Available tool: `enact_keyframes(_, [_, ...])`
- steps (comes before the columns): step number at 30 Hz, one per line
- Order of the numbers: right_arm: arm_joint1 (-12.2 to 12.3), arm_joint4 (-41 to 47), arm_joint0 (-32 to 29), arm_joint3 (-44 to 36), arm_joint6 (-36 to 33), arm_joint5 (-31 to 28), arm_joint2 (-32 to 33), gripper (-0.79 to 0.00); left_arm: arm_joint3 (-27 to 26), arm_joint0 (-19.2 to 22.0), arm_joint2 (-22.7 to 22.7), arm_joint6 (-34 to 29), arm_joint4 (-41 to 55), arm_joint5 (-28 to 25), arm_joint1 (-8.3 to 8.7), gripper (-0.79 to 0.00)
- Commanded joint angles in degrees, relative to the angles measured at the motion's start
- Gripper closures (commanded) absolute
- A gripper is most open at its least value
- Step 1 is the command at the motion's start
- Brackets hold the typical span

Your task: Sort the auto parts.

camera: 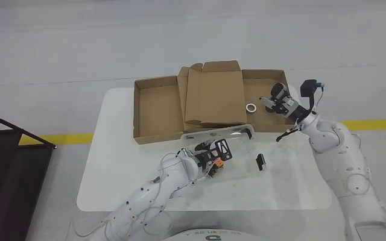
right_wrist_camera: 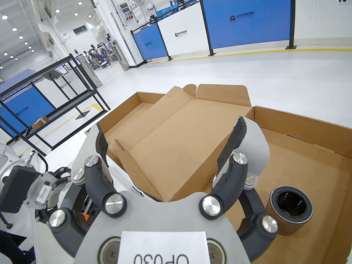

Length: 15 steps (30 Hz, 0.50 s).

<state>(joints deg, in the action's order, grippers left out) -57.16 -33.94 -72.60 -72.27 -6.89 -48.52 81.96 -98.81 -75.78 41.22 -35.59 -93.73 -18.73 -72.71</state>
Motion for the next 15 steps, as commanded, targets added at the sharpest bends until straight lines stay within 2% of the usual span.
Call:
enact_keyframes(1, [0.0,0.0,0.0,0.0,0.0,0.0,0.0,-0.785,0.1,0.0,0.2,0.0,-0.5,0.3,0.0,-0.785])
enact_keyframes(9, [0.0,0.0,0.0,0.0,0.0,0.0,0.0,-0.785,-1.1,-0.8,1.4,1.4,-0.6,1.0,0.06,-0.785])
enact_keyframes(15, [0.0,0.0,0.0,0.0,0.0,0.0,0.0,-0.785,-0.9,-1.1,2.3,0.8,5.3,-3.3,0.11,-0.683])
